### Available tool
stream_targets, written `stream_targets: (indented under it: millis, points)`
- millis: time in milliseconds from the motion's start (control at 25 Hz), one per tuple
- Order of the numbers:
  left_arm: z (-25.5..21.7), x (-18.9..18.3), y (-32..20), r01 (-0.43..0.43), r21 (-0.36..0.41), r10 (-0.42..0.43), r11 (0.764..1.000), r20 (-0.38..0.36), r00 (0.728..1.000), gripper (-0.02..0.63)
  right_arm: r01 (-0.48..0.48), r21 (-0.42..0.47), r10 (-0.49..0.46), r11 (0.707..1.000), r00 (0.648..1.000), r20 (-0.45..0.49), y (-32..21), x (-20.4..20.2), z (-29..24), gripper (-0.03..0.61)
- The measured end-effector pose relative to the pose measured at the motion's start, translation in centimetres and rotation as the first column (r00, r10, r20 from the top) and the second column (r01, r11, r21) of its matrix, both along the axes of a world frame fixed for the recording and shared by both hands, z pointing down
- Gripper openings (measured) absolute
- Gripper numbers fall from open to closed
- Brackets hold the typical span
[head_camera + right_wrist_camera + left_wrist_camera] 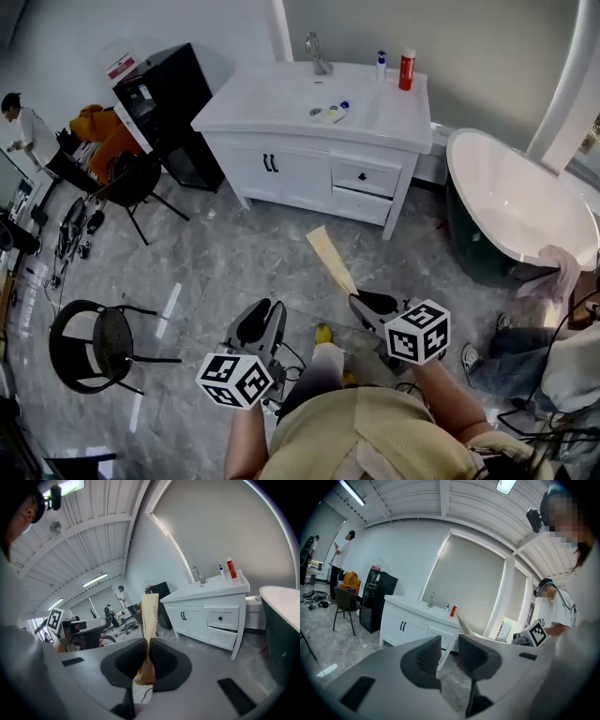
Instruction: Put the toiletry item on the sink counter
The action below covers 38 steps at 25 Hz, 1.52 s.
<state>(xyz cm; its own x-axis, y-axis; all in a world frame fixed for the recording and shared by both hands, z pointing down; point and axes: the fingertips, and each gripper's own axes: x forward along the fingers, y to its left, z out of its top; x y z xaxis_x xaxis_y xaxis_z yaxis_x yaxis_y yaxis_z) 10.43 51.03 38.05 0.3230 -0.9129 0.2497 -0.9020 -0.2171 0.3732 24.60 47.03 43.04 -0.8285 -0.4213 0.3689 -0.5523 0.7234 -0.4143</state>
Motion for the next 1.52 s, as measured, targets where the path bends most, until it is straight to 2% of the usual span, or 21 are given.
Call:
stream_targets:
  millis: [280, 520, 1080, 1520]
  points:
    - [0.5, -1.3, -1.7, 0.017, 0.003, -0.017, 1.0, -0.006, 1.0, 0.146, 0.017, -0.001, -0.017, 1.0, 1.0, -0.015, -1.0, -1.3, 0.3, 0.051]
    - [1.0, -2.3, -4.5, -0.01, 0.002, 0.01, 1.0, -0.009, 1.0, 0.146, -0.003, 0.008, 0.003, 1.0, 1.0, -0.026, -3.7, -2.3, 0.4, 0.051]
    - [1.5, -9.5, -13.7, -0.034, -0.023, 0.034, 0.999, -0.029, 0.999, 0.146, -0.044, -0.004, 0.044, 0.999, 0.998, -0.053, -12.3, -8.9, 0.1, 0.051]
    - [2.0, -13.7, -19.3, -0.095, -0.056, 0.094, 0.994, -0.026, 0.995, 0.146, -0.093, -0.019, 0.091, 0.996, 0.993, -0.074, -17.2, -13.5, 0.2, 0.051]
